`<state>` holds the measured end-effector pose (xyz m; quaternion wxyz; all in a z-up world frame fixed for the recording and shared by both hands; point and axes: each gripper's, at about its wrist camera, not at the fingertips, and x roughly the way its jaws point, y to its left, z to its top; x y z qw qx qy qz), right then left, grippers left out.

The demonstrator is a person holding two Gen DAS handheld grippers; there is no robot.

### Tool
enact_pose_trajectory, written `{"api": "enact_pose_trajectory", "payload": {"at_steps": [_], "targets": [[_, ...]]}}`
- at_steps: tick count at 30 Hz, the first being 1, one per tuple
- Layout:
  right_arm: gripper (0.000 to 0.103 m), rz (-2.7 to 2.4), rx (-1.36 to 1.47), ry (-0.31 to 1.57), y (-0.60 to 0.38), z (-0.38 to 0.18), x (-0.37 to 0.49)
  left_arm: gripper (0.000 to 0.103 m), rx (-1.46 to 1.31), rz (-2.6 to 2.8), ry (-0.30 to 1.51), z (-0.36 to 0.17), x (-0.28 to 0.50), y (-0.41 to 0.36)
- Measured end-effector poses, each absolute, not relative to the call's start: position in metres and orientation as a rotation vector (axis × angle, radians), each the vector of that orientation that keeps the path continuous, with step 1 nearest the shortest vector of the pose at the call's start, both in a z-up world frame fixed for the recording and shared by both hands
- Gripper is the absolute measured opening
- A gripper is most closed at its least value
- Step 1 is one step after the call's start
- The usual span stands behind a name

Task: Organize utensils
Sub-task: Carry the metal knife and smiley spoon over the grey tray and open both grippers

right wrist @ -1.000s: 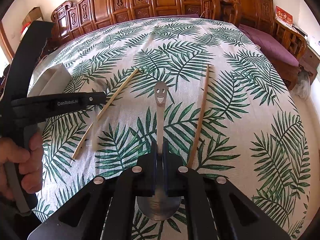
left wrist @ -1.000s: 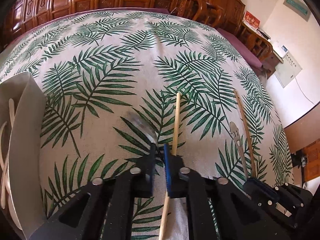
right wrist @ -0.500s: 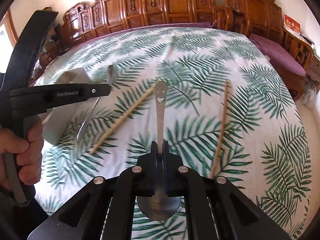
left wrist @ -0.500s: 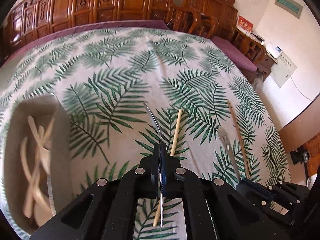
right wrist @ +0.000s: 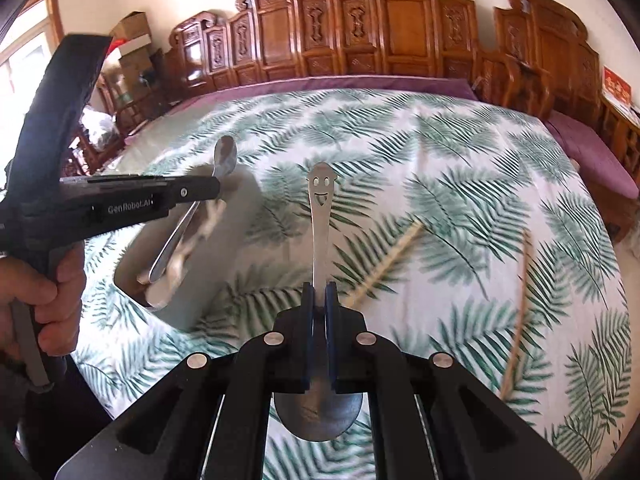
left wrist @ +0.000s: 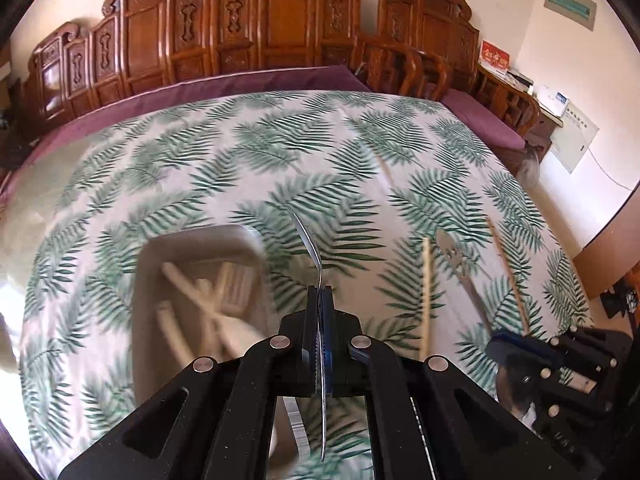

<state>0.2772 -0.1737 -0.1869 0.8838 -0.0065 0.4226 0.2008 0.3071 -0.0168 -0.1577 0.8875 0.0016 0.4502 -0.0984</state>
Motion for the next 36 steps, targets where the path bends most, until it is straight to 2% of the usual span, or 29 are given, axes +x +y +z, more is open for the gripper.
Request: {"api": "enact_pose_trajectory", "payload": {"at_steps": [9, 19, 25, 36], "targets": [[0.007, 0.487, -0.034, 0.851, -0.125, -0.17, 0.289, 0.001, -0.023, -0.16, 0.953, -0.173, 0.311, 0.038], [0.007, 0.552, -0.049, 0.847, -0.082, -0.166, 0.299, 0.001, -0.066, -0.141, 1.009, -0.208, 0.318, 0.065], [0.007, 0.57, -0.052, 0.862, -0.065, -0.173, 0.304, 0.003, -0.092, -0.139, 0.977, -0.198, 0.312, 0.076], [0.007, 0.618, 0.006, 0.887, -0.027, -0.185, 0.317, 0.023, -0.089, -0.04, 0.859, -0.162, 0.3, 0.121]]}}
